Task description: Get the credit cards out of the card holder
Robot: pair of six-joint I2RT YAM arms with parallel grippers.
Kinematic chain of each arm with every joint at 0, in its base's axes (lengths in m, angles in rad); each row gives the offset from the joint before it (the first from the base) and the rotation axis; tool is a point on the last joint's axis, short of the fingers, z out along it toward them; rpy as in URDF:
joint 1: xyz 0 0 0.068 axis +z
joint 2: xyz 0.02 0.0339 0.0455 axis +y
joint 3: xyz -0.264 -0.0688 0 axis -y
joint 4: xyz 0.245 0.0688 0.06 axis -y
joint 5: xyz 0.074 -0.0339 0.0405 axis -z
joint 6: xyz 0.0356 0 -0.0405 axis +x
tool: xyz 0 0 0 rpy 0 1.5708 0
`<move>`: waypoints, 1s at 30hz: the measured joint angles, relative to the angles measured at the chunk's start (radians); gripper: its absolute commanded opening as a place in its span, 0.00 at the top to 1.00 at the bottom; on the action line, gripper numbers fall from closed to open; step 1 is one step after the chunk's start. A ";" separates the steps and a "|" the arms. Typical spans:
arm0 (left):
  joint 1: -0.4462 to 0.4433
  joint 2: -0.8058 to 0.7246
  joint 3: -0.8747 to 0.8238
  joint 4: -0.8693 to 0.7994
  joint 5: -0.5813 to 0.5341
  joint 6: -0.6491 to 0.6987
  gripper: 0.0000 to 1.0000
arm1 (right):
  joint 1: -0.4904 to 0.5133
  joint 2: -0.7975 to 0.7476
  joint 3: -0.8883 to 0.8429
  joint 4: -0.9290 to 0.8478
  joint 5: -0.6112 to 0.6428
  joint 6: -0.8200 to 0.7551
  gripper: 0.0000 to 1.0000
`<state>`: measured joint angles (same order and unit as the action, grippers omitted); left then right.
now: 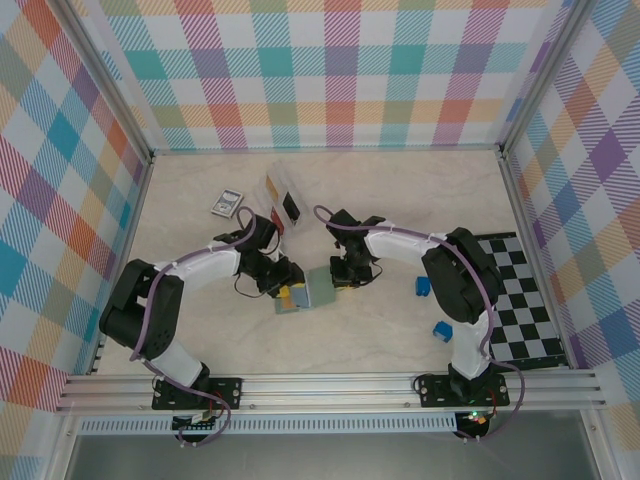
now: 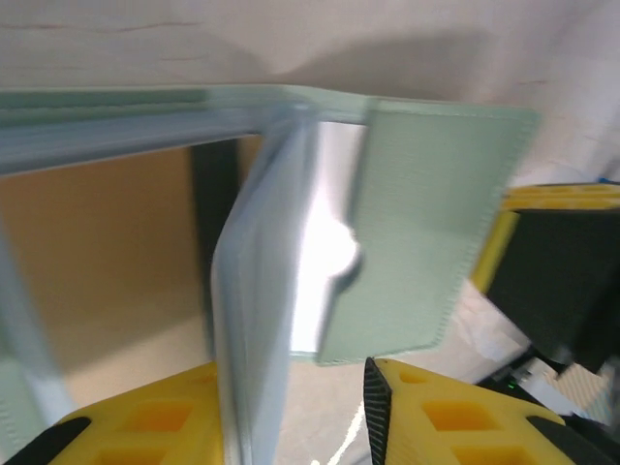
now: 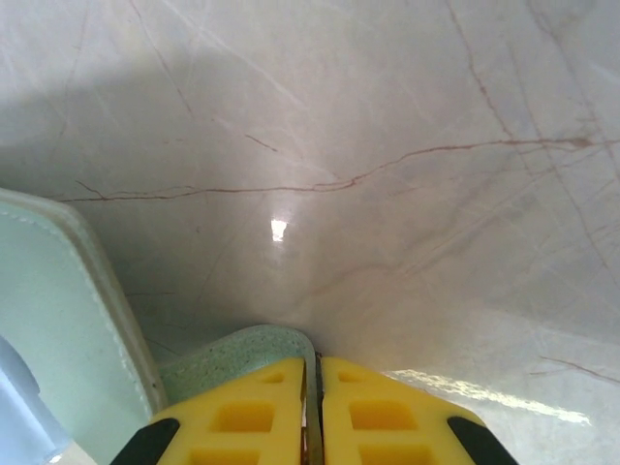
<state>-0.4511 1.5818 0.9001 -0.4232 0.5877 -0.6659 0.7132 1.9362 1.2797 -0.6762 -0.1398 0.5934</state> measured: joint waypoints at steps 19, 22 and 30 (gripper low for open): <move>-0.032 -0.001 0.005 0.107 0.024 -0.053 0.63 | 0.000 -0.002 -0.011 0.014 0.005 0.008 0.83; -0.032 0.003 0.019 0.077 -0.034 -0.056 0.64 | 0.000 -0.021 -0.026 0.016 0.029 0.024 0.71; -0.027 -0.011 0.002 0.060 -0.136 -0.084 0.68 | 0.000 -0.161 -0.040 -0.002 0.117 0.024 0.64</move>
<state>-0.4786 1.5707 0.9020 -0.3630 0.4515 -0.7494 0.7132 1.7748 1.2396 -0.6781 -0.0231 0.6170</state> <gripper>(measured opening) 0.333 0.357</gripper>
